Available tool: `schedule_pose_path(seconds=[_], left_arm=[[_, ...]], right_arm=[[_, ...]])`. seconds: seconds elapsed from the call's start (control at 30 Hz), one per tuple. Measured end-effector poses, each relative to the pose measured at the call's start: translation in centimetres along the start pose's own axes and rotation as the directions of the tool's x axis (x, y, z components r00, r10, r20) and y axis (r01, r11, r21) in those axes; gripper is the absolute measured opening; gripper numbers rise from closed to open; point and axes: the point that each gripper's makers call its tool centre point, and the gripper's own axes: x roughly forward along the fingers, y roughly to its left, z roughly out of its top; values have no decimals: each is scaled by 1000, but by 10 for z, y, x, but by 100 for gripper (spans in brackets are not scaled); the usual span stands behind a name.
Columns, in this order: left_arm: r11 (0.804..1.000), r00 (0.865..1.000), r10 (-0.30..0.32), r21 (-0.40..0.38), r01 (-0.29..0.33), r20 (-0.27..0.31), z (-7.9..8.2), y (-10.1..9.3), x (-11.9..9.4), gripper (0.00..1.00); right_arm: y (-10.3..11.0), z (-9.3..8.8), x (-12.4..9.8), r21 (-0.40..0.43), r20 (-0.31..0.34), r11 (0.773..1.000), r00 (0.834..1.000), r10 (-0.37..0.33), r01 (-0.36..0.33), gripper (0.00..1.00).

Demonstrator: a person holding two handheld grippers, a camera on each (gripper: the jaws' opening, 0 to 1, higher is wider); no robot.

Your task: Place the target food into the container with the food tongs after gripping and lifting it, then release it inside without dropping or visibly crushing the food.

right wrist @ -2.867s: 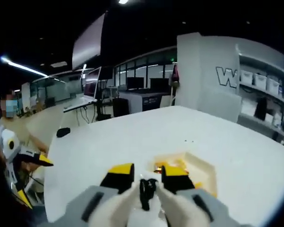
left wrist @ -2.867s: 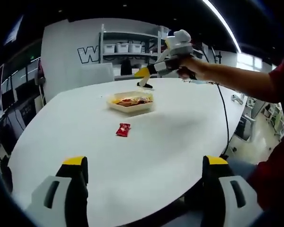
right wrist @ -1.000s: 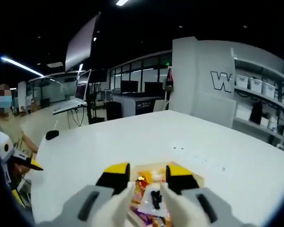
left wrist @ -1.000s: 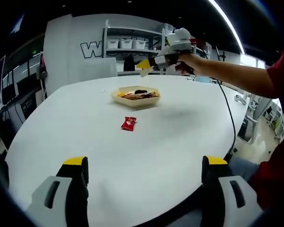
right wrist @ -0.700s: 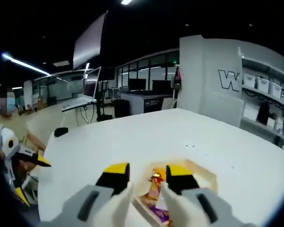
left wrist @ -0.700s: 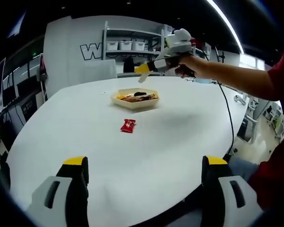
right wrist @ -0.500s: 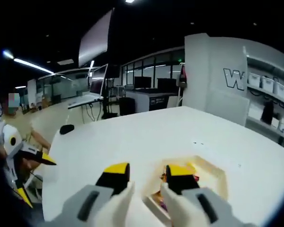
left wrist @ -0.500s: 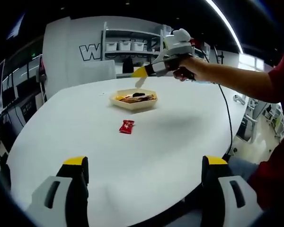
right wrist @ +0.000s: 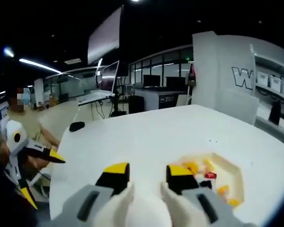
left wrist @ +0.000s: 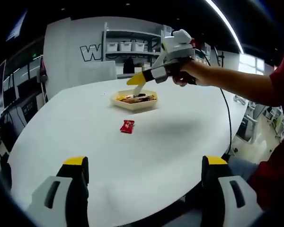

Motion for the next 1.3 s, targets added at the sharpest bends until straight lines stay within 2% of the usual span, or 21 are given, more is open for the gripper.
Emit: schedule_pose_path(seconds=[0.23, 0.6, 1.07, 1.3], left_arm=[[1000, 1000, 1, 2, -1, -2, -1, 0, -1, 97], [1000, 1000, 4, 3, -4, 1, 0, -1, -2, 97], [1000, 1000, 6, -2, -6, 0, -1, 0, -4, 96], [1000, 1000, 13, -1, -13, -1, -3, 2, -7, 96]], right_arm=[[16, -12, 6, -17, -28, 999, 999, 28, -28, 25], [42, -33, 23, 5, -58, 997, 995, 82, -82, 25], [54, -49, 40, -4, -95, 995, 991, 98, -98, 25], [52, -61, 47, -43, -129, 996, 989, 75, -81, 25]])
